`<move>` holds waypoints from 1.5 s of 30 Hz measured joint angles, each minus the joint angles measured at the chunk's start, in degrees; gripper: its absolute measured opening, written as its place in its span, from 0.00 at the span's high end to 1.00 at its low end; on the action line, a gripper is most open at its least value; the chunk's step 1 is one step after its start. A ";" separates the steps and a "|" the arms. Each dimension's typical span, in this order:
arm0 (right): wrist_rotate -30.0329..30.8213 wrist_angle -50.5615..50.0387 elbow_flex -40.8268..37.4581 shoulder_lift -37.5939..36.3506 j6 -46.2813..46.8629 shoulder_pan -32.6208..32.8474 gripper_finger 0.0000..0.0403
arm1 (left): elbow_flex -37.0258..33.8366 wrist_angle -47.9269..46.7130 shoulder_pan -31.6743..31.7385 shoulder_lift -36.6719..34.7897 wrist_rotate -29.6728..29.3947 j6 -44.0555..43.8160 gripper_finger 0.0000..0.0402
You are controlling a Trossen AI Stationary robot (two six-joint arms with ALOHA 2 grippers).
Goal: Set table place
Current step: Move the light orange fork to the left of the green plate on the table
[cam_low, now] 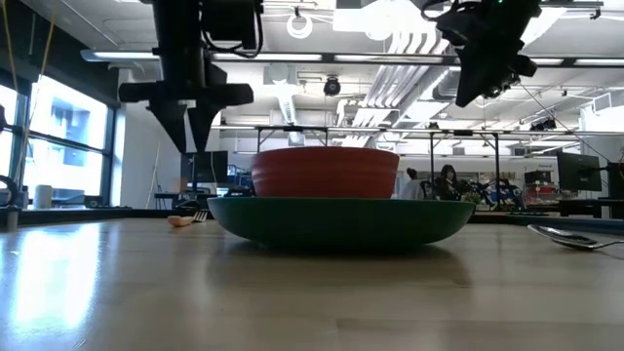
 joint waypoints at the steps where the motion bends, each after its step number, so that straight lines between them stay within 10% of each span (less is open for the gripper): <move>1: 0.00 -0.03 0.00 -0.28 -0.69 0.00 1.00 | -0.17 0.15 1.09 0.00 -0.09 -0.04 0.67; 18: 0.30 -0.10 -0.08 -0.37 -8.74 0.00 1.00 | -5.63 8.75 18.43 2.99 8.42 4.53 0.67; 45: 0.21 0.36 -0.11 -0.33 -8.79 1.38 1.00 | -5.61 14.66 23.68 12.79 10.20 2.96 0.67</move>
